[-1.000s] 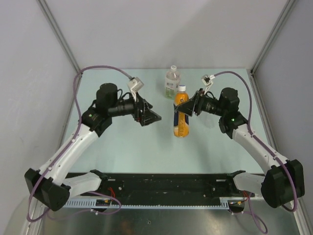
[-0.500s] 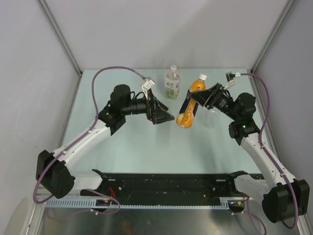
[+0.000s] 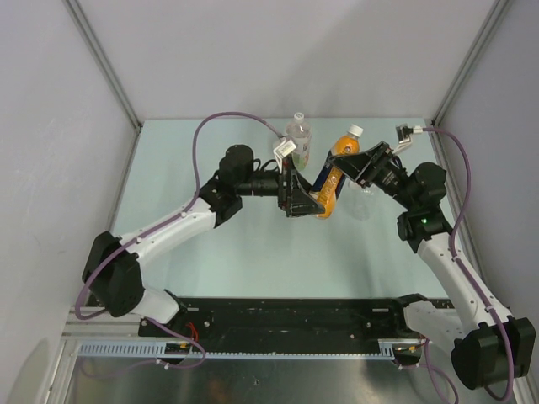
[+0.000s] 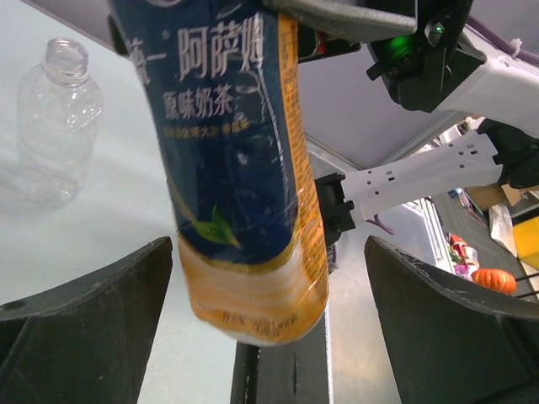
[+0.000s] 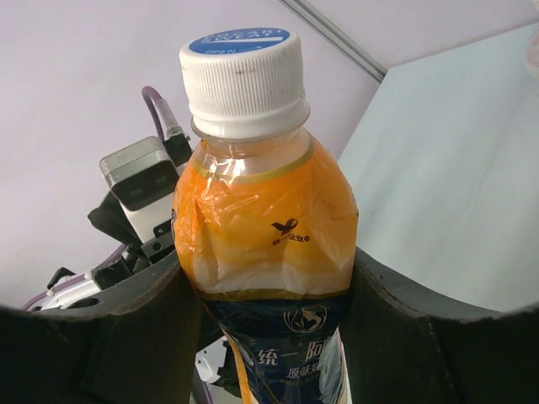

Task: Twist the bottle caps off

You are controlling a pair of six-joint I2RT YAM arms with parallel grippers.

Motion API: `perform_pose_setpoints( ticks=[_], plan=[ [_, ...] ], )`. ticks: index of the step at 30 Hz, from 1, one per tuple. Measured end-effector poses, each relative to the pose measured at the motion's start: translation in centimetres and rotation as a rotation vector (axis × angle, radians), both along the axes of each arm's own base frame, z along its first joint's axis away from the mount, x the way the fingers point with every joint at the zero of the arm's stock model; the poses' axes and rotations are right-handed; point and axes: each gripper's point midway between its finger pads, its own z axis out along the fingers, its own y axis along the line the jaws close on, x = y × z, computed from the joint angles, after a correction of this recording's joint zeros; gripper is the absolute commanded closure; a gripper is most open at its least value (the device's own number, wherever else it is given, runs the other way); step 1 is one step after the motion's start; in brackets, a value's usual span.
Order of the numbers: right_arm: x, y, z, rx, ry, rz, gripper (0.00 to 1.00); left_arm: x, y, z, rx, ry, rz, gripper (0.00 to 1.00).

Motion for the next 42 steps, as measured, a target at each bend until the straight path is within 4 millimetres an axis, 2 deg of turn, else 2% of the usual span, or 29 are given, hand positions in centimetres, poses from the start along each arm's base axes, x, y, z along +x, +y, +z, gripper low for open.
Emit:
perform_pose_setpoints(
  ticks=[4,12,15,18,24,26,33,37,42],
  plan=[
    [0.0,0.0,0.0,0.004,0.006,0.001,0.48,-0.3,-1.1,0.4,-0.008,-0.001,-0.027,0.08],
    [-0.5,-0.2,0.3,0.004,-0.012,-0.002,0.48,0.2,-2.2,0.1,-0.005,0.016,-0.04,0.49],
    [-0.6,-0.3,0.1,0.004,-0.006,-0.005,0.45,0.2,-2.3,-0.1,0.0,0.029,-0.043,0.57],
    [-0.7,-0.3,0.0,0.0,-0.007,-0.005,0.39,0.3,-2.4,-0.3,0.002,0.038,-0.043,0.59],
    [-0.8,-0.3,0.0,-0.004,-0.012,0.0,0.09,0.3,-2.4,-0.3,0.002,0.034,-0.043,0.6],
    [-0.8,-0.3,0.0,-0.008,-0.017,0.0,0.03,0.3,-2.4,-0.3,0.002,0.025,-0.043,0.6],
    [-1.8,-0.4,0.9,-0.011,-0.06,0.005,0.01,0.6,-1.6,-1.3,0.03,-0.039,0.011,0.62],
    [-2.5,-0.6,1.6,-0.014,-0.094,0.004,0.01,1.1,-0.7,-0.9,0.06,-0.112,0.083,0.63],
    [-2.5,-1.5,1.8,-0.029,-0.111,-0.056,0.01,2.5,1.7,-1.6,0.148,-0.2,0.243,0.64]
  ],
)
